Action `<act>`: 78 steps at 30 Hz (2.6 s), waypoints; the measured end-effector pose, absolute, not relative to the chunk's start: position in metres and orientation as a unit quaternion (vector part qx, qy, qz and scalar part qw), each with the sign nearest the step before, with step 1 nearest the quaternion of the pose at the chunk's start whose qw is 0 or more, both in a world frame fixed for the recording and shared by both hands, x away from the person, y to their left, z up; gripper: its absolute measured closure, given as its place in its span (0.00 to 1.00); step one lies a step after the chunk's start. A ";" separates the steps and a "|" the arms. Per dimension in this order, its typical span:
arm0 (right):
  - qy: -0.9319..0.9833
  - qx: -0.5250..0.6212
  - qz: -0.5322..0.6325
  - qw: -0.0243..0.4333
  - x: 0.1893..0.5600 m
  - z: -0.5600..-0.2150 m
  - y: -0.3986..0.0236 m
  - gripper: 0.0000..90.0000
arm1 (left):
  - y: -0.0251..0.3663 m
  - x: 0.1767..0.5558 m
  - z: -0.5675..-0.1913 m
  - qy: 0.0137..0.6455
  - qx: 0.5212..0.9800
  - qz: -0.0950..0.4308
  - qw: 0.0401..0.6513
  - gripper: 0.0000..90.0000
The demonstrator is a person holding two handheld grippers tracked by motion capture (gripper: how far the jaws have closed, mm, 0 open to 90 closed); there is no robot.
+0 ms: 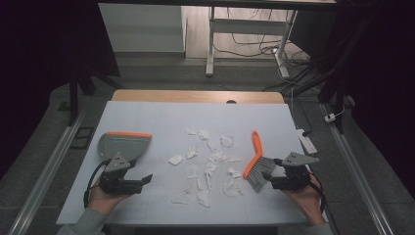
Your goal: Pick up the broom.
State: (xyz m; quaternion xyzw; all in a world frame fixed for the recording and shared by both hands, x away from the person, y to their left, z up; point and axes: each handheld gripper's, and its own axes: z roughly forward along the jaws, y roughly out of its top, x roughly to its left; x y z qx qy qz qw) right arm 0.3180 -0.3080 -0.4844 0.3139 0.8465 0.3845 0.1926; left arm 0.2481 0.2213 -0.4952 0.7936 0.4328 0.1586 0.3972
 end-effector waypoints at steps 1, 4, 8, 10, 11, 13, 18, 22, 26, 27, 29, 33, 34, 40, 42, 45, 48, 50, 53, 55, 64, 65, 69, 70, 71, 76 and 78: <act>0.847 0.314 0.384 0.193 0.318 -0.484 -0.308 0.32 | 0.221 0.248 -0.495 0.432 0.794 0.160 0.397 0.21; 0.848 0.311 0.382 0.196 0.318 -0.484 -0.307 0.32 | 0.221 0.248 -0.496 0.432 0.794 0.159 0.397 0.21; 0.849 0.307 0.382 0.199 0.318 -0.483 -0.306 0.32 | 0.223 0.249 -0.497 0.434 0.793 0.158 0.398 0.21; 0.849 0.307 0.382 0.198 0.318 -0.483 -0.306 0.32 | 0.222 0.249 -0.497 0.434 0.793 0.158 0.397 0.21; 0.849 0.307 0.382 0.198 0.318 -0.483 -0.306 0.32 | 0.222 0.249 -0.497 0.434 0.793 0.158 0.397 0.21; 0.850 0.306 0.380 0.200 0.317 -0.483 -0.306 0.32 | 0.222 0.249 -0.497 0.434 0.794 0.159 0.396 0.20; 0.851 0.304 0.381 0.198 0.317 -0.481 -0.304 0.32 | 0.222 0.250 -0.498 0.434 0.794 0.159 0.395 0.20; 0.854 0.304 0.377 0.192 0.317 -0.480 -0.302 0.33 | 0.221 0.251 -0.498 0.438 0.793 0.165 0.391 0.20; 0.854 0.304 0.376 0.192 0.317 -0.478 -0.300 0.34 | 0.221 0.250 -0.498 0.435 0.793 0.166 0.392 0.20; 0.854 0.306 0.375 0.191 0.317 -0.477 -0.300 0.34 | 0.221 0.251 -0.498 0.434 0.794 0.166 0.392 0.20; 0.855 0.307 0.372 0.191 0.318 -0.477 -0.298 0.35 | 0.221 0.251 -0.498 0.433 0.795 0.165 0.392 0.20; 0.855 0.308 0.368 0.196 0.319 -0.475 -0.294 0.36 | 0.221 0.251 -0.499 0.432 0.795 0.166 0.392 0.20; 0.856 0.307 0.366 0.197 0.320 -0.474 -0.294 0.36 | 0.221 0.251 -0.498 0.431 0.795 0.166 0.392 0.20; 0.853 0.308 0.367 0.206 0.324 -0.468 -0.288 0.38 | 0.220 0.252 -0.499 0.431 0.796 0.166 0.391 0.20; 0.852 0.315 0.366 0.202 0.328 -0.465 -0.287 0.38 | 0.220 0.252 -0.499 0.431 0.796 0.166 0.390 0.20; 0.851 0.328 0.360 0.196 0.336 -0.457 -0.285 0.38 | 0.220 0.252 -0.499 0.432 0.796 0.167 0.390 0.20; 0.850 0.342 0.350 0.197 0.342 -0.451 -0.282 0.37 | 0.220 0.252 -0.499 0.433 0.795 0.168 0.390 0.20; 0.849 0.343 0.347 0.202 0.345 -0.449 -0.279 0.38 | 0.220 0.252 -0.499 0.432 0.796 0.168 0.388 0.20; 0.854 0.348 0.334 0.194 0.350 -0.447 -0.274 0.38 | 0.219 0.252 -0.499 0.431 0.797 0.169 0.387 0.20; 0.856 0.353 0.324 0.194 0.353 -0.447 -0.272 0.38 | 0.219 0.253 -0.499 0.431 0.797 0.168 0.387 0.20; 0.857 0.399 0.279 0.169 0.384 -0.447 -0.261 0.37 | 0.221 0.252 -0.498 0.431 0.795 0.167 0.394 0.20; 0.858 0.405 0.270 0.165 0.388 -0.448 -0.260 0.37 | 0.221 0.252 -0.498 0.431 0.795 0.167 0.394 0.20; 0.854 0.436 0.241 0.148 0.404 -0.450 -0.256 0.37 | 0.222 0.252 -0.498 0.427 0.796 0.164 0.396 0.21; 0.853 0.444 0.233 0.145 0.408 -0.450 -0.255 0.37 | 0.222 0.252 -0.498 0.427 0.796 0.163 0.396 0.21; 0.853 0.450 0.226 0.141 0.413 -0.451 -0.254 0.37 | 0.222 0.252 -0.498 0.427 0.796 0.163 0.396 0.21; 0.855 0.471 0.180 0.123 0.429 -0.458 -0.243 0.37 | 0.223 0.252 -0.498 0.427 0.795 0.161 0.399 0.21; 0.852 0.483 0.165 0.117 0.434 -0.462 -0.238 0.37 | 0.224 0.251 -0.498 0.426 0.794 0.162 0.402 0.21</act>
